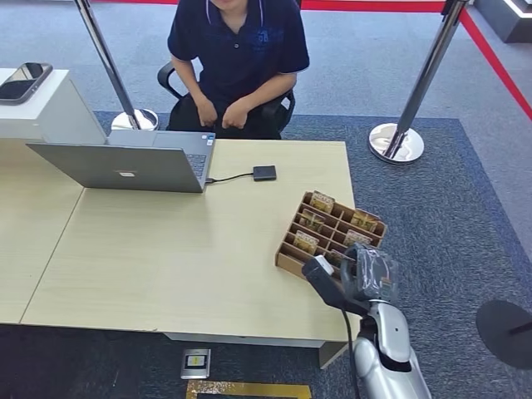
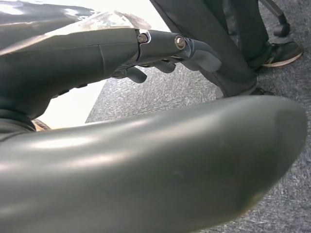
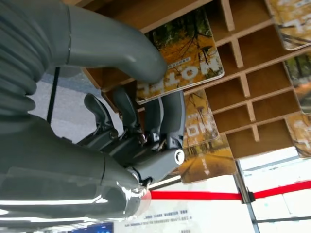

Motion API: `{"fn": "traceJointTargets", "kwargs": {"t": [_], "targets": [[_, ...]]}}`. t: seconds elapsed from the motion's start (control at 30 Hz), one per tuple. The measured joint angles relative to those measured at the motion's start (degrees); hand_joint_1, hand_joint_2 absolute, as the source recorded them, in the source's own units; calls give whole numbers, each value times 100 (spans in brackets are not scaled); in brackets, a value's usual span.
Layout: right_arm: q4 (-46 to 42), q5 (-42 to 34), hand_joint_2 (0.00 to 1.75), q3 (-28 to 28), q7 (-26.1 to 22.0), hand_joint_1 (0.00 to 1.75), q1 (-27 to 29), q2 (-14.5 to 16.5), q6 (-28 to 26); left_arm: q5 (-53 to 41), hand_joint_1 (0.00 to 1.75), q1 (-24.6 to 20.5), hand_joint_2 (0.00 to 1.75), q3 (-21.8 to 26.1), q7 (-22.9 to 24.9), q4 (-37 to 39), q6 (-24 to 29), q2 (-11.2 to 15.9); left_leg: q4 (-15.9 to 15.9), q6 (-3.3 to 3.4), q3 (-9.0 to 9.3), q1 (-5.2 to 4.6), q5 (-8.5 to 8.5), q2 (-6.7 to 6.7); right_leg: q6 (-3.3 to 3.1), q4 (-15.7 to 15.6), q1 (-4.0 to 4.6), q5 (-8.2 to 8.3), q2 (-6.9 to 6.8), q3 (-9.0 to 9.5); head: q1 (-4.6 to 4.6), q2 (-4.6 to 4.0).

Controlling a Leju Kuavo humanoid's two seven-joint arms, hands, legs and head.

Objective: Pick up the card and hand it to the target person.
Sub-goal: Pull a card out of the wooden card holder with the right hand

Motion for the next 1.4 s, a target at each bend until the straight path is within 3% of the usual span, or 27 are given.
{"fn": "traceJointTargets", "kwargs": {"t": [0.63,1.07,1.4], "targets": [[-22,-252,175,29,-150,151,4,-1,-6,-14,0,0,0,0,-6,0,0,0,0,-1,1,0,1,0,0,0,0,1,0,0,1,0],[-954,-405,175,315,-283,147,-12,-216,325,75,0,0,0,3,-10,1,47,0,0,-1,-2,0,1,0,0,0,0,1,0,-2,0,0],[-1372,-651,175,641,-429,144,-337,-415,637,148,0,-3,0,10,-23,2,84,0,0,-2,-1,0,1,0,1,1,0,2,0,-1,0,0]]}}
